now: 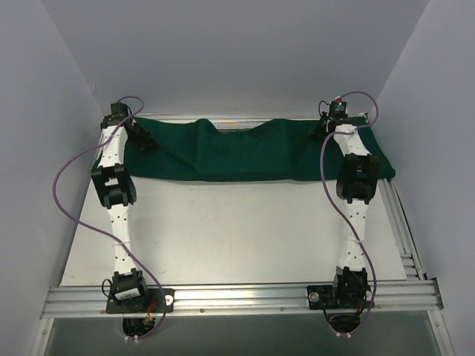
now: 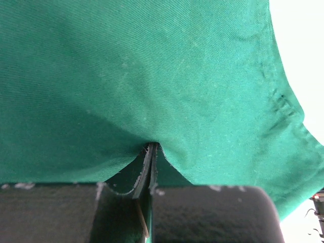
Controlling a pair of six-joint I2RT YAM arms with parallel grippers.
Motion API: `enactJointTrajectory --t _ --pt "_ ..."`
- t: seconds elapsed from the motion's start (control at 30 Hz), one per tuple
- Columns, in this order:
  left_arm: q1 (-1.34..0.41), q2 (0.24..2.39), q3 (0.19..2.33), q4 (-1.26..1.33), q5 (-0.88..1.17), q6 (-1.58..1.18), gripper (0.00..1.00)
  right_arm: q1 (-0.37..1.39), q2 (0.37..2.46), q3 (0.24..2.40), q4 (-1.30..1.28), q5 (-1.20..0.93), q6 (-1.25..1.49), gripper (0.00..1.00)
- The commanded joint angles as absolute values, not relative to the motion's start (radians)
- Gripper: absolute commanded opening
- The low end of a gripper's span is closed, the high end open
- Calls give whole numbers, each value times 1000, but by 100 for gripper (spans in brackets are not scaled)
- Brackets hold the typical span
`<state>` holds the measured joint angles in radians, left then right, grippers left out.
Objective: Open and lay out the surgical kit
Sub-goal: Open the surgical kit at the center of the board.
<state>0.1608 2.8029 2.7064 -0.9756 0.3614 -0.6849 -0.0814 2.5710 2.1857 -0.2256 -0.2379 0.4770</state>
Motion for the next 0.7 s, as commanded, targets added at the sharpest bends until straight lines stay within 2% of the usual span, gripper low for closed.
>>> enactJointTrajectory --t 0.0,0.13,0.3,0.47,0.53,0.6,0.67 --pt "193 2844 2655 -902 238 -710 2 -101 2753 2242 -400 -173 468 0" --pt "227 2829 2646 -955 204 -744 2 -106 2773 2292 -400 -175 485 0" --pt "261 2752 2505 -913 150 -755 2 -110 2784 2304 -411 -184 480 0" --pt "275 2749 2528 -937 152 -724 2 -109 2775 2298 -399 -219 466 0" --pt "275 2732 2526 -933 164 -718 3 -109 2763 2298 -387 -229 471 4" --pt "273 2717 2522 -930 172 -715 9 -110 2752 2302 -377 -250 472 7" --pt "272 2691 2505 -930 172 -715 10 -110 2740 2306 -379 -250 472 9"
